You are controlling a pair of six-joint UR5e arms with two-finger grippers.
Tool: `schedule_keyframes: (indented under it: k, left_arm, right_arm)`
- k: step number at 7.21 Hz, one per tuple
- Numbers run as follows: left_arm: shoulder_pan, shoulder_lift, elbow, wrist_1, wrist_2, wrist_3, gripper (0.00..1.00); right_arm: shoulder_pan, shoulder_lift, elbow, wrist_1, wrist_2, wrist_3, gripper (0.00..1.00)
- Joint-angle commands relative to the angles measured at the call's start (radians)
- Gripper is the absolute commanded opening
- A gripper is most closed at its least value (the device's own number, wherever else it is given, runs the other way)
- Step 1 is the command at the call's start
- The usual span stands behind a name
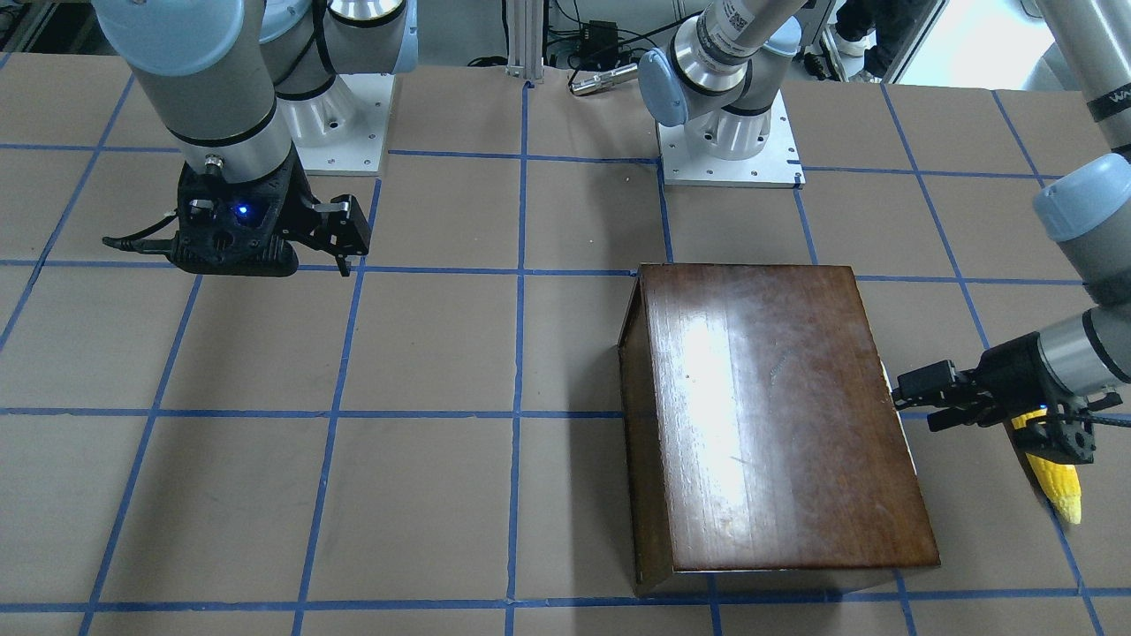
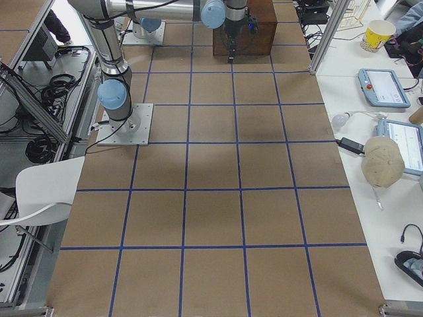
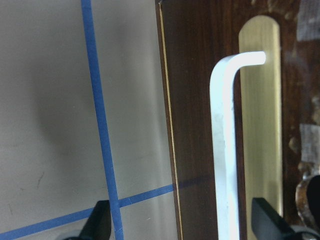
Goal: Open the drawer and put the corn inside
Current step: 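Lower the left gripper to the white drawer handle and grasp it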
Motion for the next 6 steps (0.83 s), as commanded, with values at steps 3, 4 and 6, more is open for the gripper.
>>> schedule_keyframes:
  k: [3, 4, 6]
  left_arm:
    - [0.000, -0.010, -0.012, 0.000, -0.001, 0.000, 1.00]
    - [0.000, -0.016, -0.012, 0.000, 0.000, 0.000, 1.00]
    - [0.000, -0.023, -0.007, 0.002, 0.002, -0.002, 1.00]
  right_arm:
    - [0.000, 0.000, 0.000, 0.000, 0.000, 0.000, 1.00]
    - [0.000, 0.000, 0.000, 0.000, 0.000, 0.000, 1.00]
    - [0.000, 0.000, 0.000, 0.000, 0.000, 0.000, 1.00]
